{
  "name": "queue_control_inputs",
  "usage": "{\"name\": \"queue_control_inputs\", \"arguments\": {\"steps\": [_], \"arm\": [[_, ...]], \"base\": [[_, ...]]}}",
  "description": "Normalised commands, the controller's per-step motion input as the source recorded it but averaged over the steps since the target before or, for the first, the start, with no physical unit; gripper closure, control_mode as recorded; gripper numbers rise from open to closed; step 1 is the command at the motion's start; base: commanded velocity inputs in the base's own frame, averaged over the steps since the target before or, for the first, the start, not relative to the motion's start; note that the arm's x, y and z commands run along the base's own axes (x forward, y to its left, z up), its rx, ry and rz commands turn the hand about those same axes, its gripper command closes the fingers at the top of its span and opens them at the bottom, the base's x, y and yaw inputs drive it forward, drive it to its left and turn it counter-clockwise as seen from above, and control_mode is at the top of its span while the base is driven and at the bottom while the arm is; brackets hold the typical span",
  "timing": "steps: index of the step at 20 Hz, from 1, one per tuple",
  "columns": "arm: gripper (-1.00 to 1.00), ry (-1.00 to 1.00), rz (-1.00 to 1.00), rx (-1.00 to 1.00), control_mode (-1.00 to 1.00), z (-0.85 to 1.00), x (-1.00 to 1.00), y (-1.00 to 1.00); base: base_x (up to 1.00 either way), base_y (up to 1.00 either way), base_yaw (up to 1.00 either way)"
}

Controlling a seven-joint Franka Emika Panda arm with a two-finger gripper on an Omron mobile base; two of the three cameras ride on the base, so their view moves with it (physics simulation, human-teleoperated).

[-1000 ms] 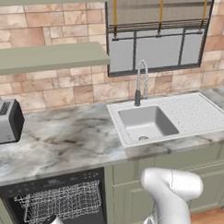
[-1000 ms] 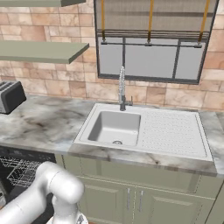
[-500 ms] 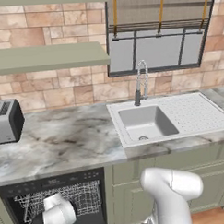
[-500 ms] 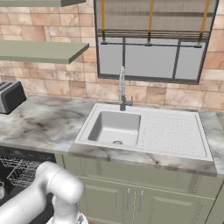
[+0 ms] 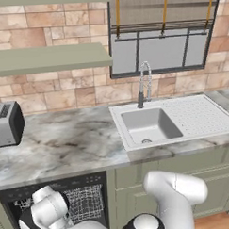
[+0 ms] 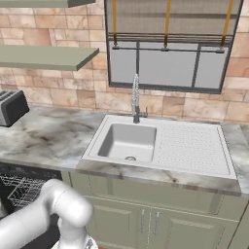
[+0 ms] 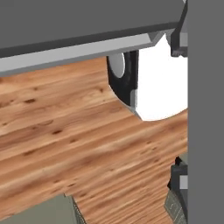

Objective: Open the dishwasher door and pull out the top rack.

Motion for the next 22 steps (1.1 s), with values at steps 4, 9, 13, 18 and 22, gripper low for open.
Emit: {"name": "queue_control_inputs", "arguments": {"steps": [4, 9, 13, 18, 22], "arm": [[-1.0, -0.01, -0.04, -0.14, -1.0, 0.24, 0.34, 0.0], [-1.0, 0.01, -0.06, -0.03, -1.0, 0.49, 0.33, -0.19], [-1.0, 0.0, -0.11, 0.0, -1.0, 0.33, 0.3, -0.23], [-1.0, 0.0, -0.03, 0.0, -1.0, 0.0, 0.36, -0.32], [-1.0, -0.06, -0.05, -0.01, -1.0, 0.01, 0.22, -0.32]], "base": [[0.0, 0.0, 0.0], [0.0, 0.0, 0.0], [0.0, 0.0, 0.0], [0.0, 0.0, 0.0], [0.0, 0.0, 0.0]]}}
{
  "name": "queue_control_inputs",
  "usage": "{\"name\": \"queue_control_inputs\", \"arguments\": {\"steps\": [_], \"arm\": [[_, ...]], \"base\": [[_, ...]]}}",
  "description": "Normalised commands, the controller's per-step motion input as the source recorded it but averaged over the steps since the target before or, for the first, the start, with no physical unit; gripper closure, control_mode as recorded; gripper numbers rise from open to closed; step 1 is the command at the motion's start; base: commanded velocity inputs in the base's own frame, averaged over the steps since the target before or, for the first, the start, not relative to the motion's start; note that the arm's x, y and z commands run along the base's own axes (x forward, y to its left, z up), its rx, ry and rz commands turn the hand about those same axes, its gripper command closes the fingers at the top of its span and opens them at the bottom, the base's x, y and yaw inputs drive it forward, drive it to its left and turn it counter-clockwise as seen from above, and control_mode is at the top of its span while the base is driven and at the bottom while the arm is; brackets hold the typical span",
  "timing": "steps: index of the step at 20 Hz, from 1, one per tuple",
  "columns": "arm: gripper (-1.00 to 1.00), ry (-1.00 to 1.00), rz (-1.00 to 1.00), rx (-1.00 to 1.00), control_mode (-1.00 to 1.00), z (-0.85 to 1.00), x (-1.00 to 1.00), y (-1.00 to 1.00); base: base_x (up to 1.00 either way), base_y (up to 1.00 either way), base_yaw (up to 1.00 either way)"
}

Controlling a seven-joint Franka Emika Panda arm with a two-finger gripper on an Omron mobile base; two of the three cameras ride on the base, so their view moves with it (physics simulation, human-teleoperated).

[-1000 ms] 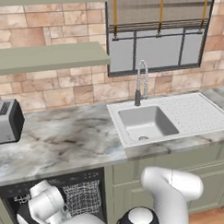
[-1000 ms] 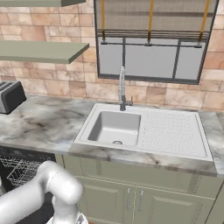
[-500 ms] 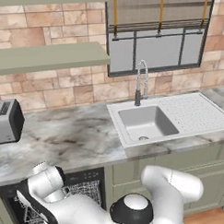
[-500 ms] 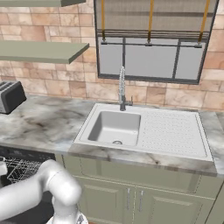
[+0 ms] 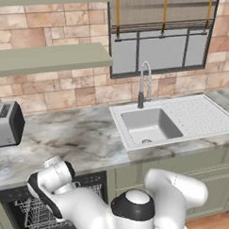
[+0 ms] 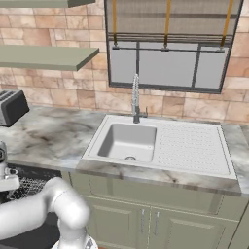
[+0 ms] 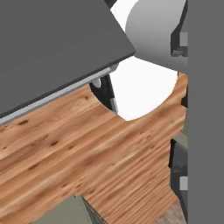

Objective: Open the dishwasher door and pull out the top rack.

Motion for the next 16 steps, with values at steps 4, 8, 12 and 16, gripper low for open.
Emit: {"name": "queue_control_inputs", "arguments": {"steps": [4, 8, 12, 16], "arm": [[-1.0, -0.13, -0.14, 0.0, -1.0, 0.0, 0.06, -0.38], [-1.0, -0.08, -0.2, 0.0, -1.0, 0.0, 0.03, -0.23], [-1.0, -0.15, -0.19, 0.0, -1.0, 0.4, -0.23, -0.26], [-1.0, -0.12, -0.09, 0.0, -1.0, 0.4, -0.4, -0.32]], "base": [[0.0, 0.0, 0.0], [0.0, 0.0, 0.0], [0.0, 0.0, 0.0], [0.0, 0.0, 0.0]]}}
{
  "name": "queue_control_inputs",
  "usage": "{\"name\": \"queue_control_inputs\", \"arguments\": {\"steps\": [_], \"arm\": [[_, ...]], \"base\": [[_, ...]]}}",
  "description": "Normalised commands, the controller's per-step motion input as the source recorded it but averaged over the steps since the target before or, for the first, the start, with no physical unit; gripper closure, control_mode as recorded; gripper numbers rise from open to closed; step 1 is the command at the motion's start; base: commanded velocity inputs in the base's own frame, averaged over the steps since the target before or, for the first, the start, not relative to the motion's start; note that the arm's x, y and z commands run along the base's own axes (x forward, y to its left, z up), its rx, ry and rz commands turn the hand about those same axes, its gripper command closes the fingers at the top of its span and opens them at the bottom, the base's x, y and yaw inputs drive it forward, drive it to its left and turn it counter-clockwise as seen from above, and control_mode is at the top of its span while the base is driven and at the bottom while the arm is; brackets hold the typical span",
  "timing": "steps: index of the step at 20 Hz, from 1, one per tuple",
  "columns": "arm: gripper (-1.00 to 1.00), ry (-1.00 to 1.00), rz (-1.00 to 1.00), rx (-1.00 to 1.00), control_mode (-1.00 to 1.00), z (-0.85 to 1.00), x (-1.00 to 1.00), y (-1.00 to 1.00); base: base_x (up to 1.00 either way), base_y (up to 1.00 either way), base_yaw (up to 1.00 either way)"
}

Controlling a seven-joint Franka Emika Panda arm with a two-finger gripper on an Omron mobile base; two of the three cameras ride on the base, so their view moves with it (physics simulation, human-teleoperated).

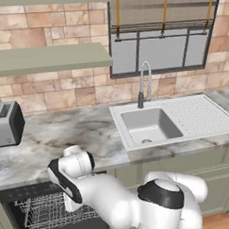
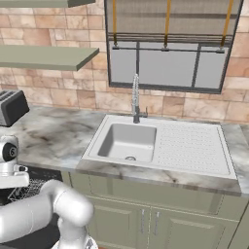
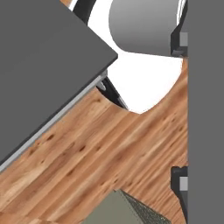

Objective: Open the dishwasher door and pull out the top rack.

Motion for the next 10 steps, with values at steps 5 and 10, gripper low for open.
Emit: {"name": "queue_control_inputs", "arguments": {"steps": [5, 10], "arm": [[-1.0, -0.11, -0.04, 0.01, -1.0, 0.06, -0.43, -0.41], [-1.0, -0.03, 0.0, 0.02, -1.0, 0.0, -0.12, -0.1]], "base": [[0.0, 0.0, 0.0], [0.0, 0.0, 0.0]]}}
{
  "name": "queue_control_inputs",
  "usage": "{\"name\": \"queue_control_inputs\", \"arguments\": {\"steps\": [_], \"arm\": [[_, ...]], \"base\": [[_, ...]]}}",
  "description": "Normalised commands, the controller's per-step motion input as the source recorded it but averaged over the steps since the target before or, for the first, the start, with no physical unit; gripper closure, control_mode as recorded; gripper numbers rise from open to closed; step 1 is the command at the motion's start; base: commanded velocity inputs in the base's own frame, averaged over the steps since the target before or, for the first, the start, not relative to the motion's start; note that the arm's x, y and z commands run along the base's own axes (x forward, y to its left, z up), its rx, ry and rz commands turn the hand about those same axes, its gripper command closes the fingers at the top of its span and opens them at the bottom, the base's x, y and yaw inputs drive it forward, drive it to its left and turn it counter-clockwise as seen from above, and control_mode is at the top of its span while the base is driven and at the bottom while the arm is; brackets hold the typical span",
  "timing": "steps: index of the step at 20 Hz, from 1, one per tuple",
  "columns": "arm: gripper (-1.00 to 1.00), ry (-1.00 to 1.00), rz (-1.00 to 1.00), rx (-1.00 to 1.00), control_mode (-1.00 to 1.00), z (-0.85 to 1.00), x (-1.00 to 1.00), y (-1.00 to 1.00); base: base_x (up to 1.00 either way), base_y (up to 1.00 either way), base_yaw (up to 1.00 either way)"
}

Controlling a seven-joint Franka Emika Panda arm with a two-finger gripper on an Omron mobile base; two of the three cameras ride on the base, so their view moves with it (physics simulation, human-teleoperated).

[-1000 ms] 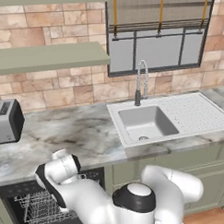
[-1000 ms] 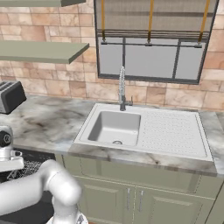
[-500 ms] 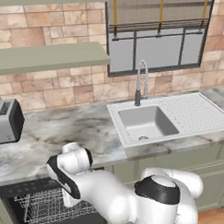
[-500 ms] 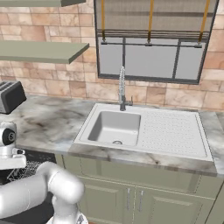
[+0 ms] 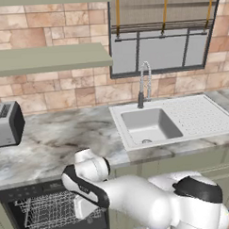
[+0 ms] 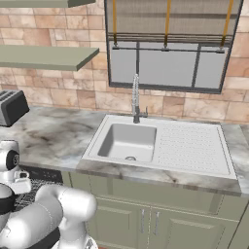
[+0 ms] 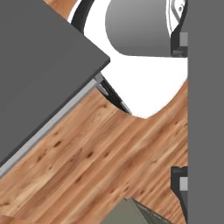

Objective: Open the dishwasher door and pull out the top rack.

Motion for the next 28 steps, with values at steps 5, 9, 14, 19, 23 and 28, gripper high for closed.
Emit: {"name": "queue_control_inputs", "arguments": {"steps": [5, 9, 14, 19, 23, 28], "arm": [[-1.0, 0.01, 0.0, 0.0, 1.0, 0.0, 0.0, 0.0], [-1.0, 0.0, 0.0, 0.0, 1.0, 0.0, 0.0, 0.0], [-1.0, 0.0, 0.0, 0.0, 1.0, 0.0, 0.0, 0.0], [-1.0, 0.0, 0.0, 0.0, 1.0, 0.0, 0.0, 0.0], [-1.0, 0.0, 0.0, 0.0, 1.0, 0.0, 0.0, 0.0], [-1.0, 0.0, 0.0, 0.0, 1.0, 0.0, 0.0, 0.0]], "base": [[-0.08, -0.02, -0.02], [-0.57, -0.35, -0.17], [-0.74, -0.31, -0.23], [-0.68, -0.06, -0.21], [-0.66, 0.08, -0.11], [-0.72, 0.26, -0.04]]}}
